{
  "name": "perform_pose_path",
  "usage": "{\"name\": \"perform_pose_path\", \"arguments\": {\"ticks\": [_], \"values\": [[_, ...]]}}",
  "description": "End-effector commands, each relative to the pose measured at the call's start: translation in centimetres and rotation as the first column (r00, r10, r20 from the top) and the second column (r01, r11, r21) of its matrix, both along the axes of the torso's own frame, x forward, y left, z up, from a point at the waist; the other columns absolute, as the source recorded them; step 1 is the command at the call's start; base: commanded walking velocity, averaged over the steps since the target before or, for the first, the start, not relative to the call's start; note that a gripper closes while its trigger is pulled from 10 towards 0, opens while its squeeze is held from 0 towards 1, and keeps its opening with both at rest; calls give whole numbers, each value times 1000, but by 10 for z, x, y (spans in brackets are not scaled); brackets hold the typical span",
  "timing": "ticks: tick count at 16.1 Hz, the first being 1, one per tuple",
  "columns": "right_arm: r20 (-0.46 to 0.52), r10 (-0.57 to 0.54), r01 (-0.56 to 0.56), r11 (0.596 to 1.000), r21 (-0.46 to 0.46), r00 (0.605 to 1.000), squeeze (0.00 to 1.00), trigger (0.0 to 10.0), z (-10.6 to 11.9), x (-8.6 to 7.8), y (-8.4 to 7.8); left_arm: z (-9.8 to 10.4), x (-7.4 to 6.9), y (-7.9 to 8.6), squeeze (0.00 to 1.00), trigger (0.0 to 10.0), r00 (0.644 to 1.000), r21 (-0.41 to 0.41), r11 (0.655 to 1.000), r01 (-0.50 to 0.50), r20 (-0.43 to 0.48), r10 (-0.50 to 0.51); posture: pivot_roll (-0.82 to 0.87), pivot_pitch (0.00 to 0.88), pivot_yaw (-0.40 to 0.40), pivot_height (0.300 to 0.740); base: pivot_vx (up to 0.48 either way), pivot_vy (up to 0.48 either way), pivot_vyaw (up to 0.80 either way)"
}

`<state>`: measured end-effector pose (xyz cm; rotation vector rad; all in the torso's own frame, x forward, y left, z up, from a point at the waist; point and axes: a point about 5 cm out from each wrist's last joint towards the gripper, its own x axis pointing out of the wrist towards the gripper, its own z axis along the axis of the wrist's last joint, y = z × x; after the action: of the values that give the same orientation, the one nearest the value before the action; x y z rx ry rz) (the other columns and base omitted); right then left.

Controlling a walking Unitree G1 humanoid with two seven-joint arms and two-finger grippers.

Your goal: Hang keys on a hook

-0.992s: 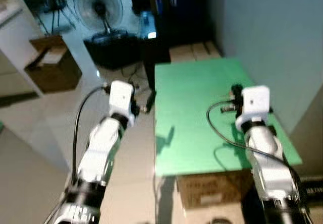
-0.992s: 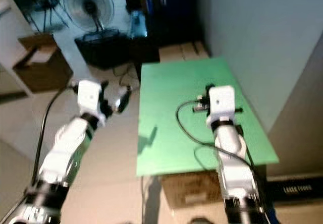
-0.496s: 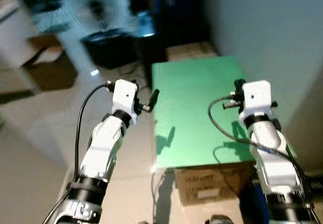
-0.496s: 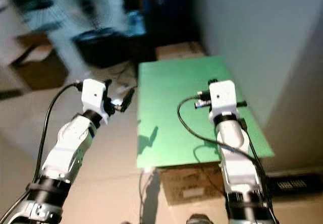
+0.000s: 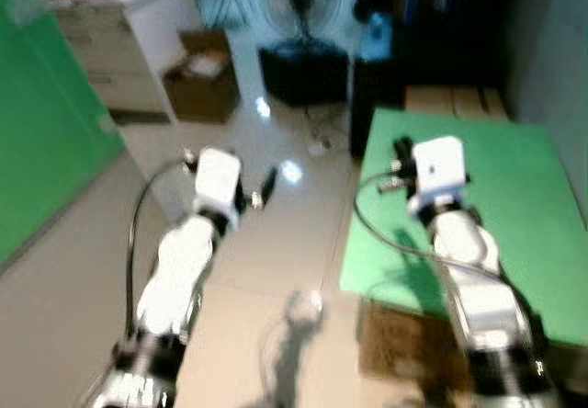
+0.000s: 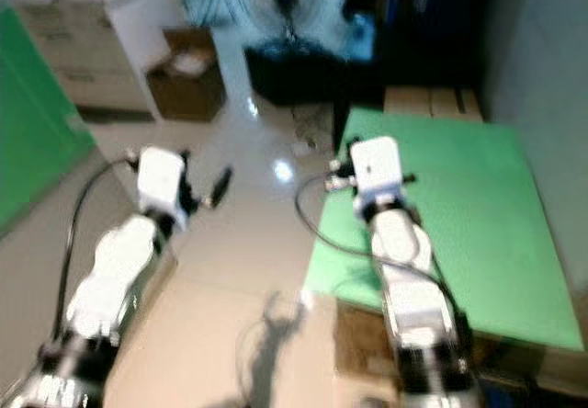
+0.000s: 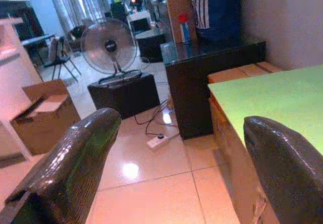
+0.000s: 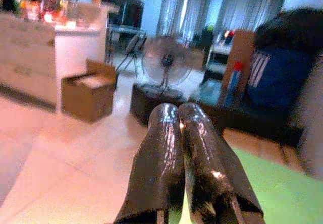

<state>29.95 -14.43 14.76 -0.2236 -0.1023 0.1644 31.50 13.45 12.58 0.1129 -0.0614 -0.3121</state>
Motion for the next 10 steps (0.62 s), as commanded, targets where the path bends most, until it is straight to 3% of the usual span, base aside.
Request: {"name": "perform_pose_path", "arguments": {"ticks": [1,10], "values": [[4,22,-22,1000,15,1000,0,10000,4,1,3,8,1,8,0,10000,998,-9,998,-57,37,58,-150,0,122,740,0,0,800],[4,94,-94,994,60,996,0,10000,4,-1,16,14,-7,16,0,10000,988,-31,991,-132,77,134,-124,0,93,740,0,0,800]]}}
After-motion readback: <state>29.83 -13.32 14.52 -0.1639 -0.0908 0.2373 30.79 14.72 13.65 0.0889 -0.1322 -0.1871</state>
